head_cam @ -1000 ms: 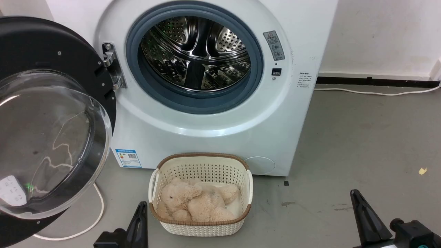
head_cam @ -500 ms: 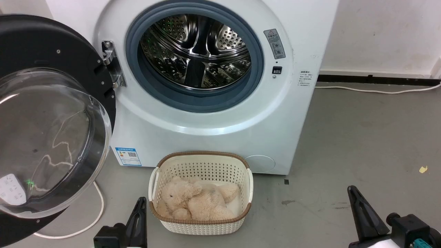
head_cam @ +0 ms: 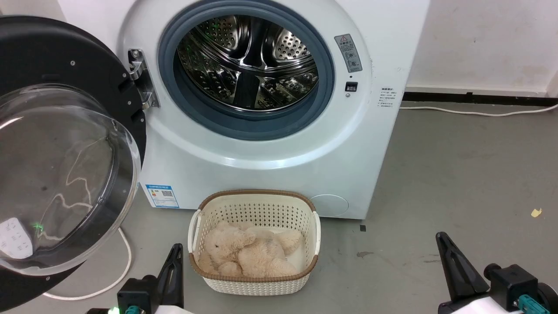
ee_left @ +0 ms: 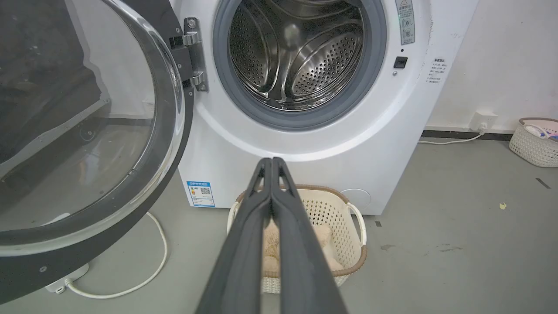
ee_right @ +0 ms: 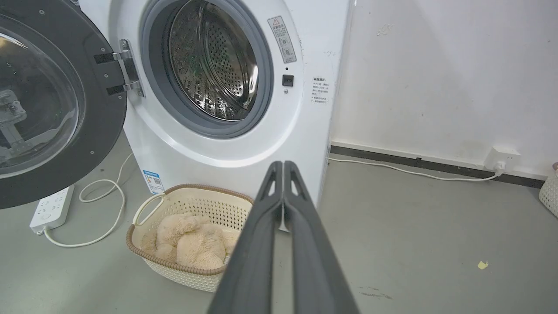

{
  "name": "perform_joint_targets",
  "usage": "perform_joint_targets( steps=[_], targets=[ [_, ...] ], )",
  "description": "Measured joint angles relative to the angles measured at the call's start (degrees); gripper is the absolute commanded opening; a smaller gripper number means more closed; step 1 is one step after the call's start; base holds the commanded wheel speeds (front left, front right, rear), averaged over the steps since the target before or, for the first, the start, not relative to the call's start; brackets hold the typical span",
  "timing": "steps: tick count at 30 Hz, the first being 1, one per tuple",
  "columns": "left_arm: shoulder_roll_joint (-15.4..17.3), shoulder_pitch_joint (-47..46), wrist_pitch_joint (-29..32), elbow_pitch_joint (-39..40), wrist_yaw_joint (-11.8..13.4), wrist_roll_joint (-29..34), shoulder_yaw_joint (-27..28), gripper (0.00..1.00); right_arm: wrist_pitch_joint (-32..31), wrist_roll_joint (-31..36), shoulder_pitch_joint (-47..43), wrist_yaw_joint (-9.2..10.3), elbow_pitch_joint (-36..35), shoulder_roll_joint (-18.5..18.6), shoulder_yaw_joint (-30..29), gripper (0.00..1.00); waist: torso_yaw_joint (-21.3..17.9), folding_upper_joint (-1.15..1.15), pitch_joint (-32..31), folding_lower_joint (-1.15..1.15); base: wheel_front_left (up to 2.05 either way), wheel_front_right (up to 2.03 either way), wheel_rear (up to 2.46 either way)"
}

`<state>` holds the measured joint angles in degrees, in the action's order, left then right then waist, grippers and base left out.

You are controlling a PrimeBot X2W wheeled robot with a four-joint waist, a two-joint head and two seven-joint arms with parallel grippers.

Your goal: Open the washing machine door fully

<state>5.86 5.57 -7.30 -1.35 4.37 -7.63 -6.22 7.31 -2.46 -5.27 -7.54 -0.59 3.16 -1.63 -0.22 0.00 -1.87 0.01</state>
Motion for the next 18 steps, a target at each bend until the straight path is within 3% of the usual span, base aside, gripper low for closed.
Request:
perform_joint_targets(
  steps=[18],
  targets=[
    [-1.1,-1.2,2.2,0.4,-1.2,2.2,1.8,0.00,-2.2,1.0,1.1,0.00,0.1,0.0,0.4,0.00,0.1,0.00,0.6,0.00,0.00,0.00,0.00]
  ],
)
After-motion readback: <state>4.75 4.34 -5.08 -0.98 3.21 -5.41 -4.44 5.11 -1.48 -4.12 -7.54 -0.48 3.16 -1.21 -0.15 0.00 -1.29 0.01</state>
